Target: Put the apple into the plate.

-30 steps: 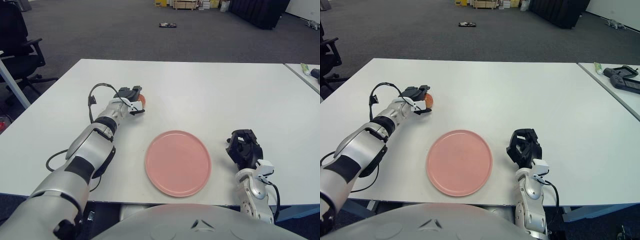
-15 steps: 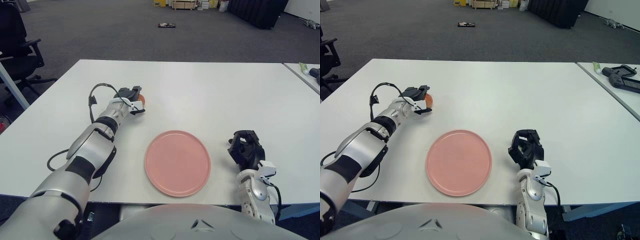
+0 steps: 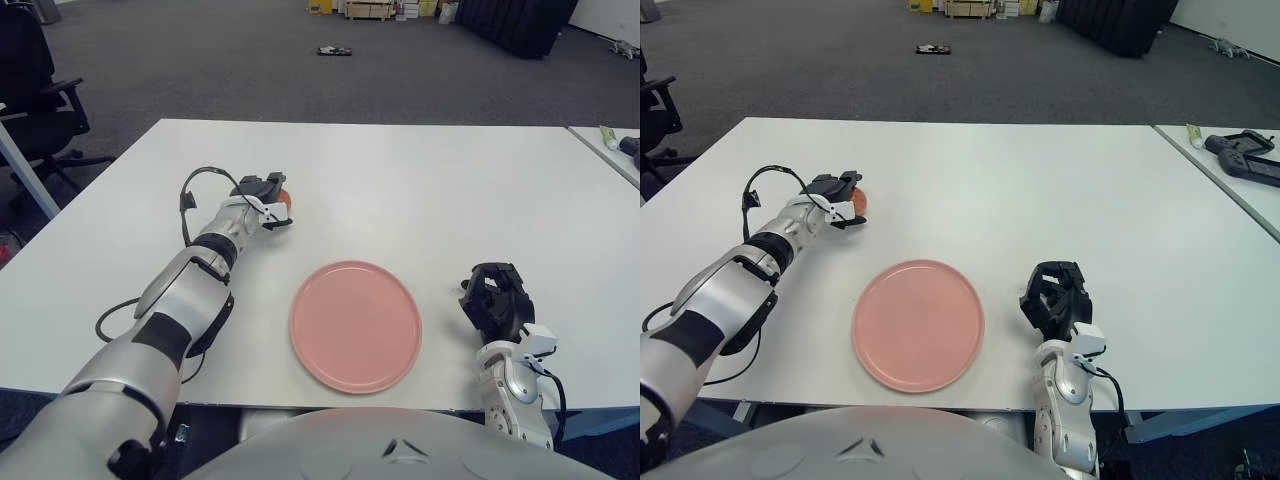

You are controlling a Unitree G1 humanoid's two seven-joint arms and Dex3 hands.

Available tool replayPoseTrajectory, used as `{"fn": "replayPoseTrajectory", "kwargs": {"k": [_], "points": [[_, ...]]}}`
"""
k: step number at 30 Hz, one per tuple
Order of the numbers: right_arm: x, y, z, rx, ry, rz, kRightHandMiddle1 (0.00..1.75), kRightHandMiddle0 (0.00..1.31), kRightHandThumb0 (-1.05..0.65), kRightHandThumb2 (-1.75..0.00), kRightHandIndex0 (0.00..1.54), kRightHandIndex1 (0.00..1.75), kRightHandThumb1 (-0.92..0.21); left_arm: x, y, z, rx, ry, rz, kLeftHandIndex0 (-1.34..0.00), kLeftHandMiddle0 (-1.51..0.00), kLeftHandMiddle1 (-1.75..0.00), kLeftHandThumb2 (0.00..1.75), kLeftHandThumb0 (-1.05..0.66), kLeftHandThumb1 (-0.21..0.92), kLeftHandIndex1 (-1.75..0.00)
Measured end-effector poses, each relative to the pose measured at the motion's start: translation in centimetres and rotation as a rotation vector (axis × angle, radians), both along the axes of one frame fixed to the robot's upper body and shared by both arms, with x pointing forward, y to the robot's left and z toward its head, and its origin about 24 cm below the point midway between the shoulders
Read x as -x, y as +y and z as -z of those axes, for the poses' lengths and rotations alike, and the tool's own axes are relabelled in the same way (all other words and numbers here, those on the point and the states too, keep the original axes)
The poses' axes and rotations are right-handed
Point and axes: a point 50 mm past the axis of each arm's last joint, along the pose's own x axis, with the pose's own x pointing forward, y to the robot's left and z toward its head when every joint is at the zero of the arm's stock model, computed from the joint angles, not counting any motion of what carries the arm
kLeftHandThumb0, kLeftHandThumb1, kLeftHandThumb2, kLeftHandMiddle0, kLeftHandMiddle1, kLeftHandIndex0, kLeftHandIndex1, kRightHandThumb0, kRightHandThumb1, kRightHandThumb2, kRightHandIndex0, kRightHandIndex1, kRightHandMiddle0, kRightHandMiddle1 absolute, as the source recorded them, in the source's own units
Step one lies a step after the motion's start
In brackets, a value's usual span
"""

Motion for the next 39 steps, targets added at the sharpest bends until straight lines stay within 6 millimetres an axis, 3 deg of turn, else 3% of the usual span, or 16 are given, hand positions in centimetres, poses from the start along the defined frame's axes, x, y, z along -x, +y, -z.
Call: {"fn": "replayPoseTrajectory", "kwargs": {"k": [17, 26, 34, 37, 39], "points": [[0.1, -0.3, 0.0, -0.028, -0.006, 0.029, 1.75, 0.39, -0.40, -0.95, 0.73, 1.75, -0.61, 0.4, -0.3, 0.6, -0.078, 0.036, 0.042, 0.00, 0.00, -0.84, 0.75, -0.63, 0.62, -0.58], [0.1, -0.3, -0.1, -0.029, 0.001, 0.034, 1.75, 0.39, -0.40, -0.95, 0.73, 1.75, -0.61, 0.4, -0.4, 0.8, -0.079, 0.038, 0.028, 0.00, 0.00, -0.88, 0.84, -0.57, 0.57, -0.62], [0.1, -0.4, -0.1, -0.034, 0.000, 0.040, 1.75, 0.38, -0.40, -0.94, 0.73, 1.75, -0.62, 0.6, -0.7, 1.0, -0.090, 0.011, 0.024, 0.00, -0.04, -1.24, 1.02, -0.47, 0.43, -1.01], [0.1, -0.5, -0.1, -0.039, -0.003, 0.042, 1.75, 0.38, -0.40, -0.94, 0.73, 1.75, -0.62, 0.7, -0.8, 1.1, -0.100, -0.005, 0.032, 0.00, -0.07, -1.30, 1.05, -0.45, 0.41, -1.11], [0.1, -0.5, -0.1, -0.042, -0.005, 0.043, 1.75, 0.38, -0.40, -0.94, 0.73, 1.75, -0.62, 0.7, -0.8, 1.2, -0.102, -0.014, 0.033, 0.00, -0.10, -1.38, 1.09, -0.42, 0.37, -1.32]]}}
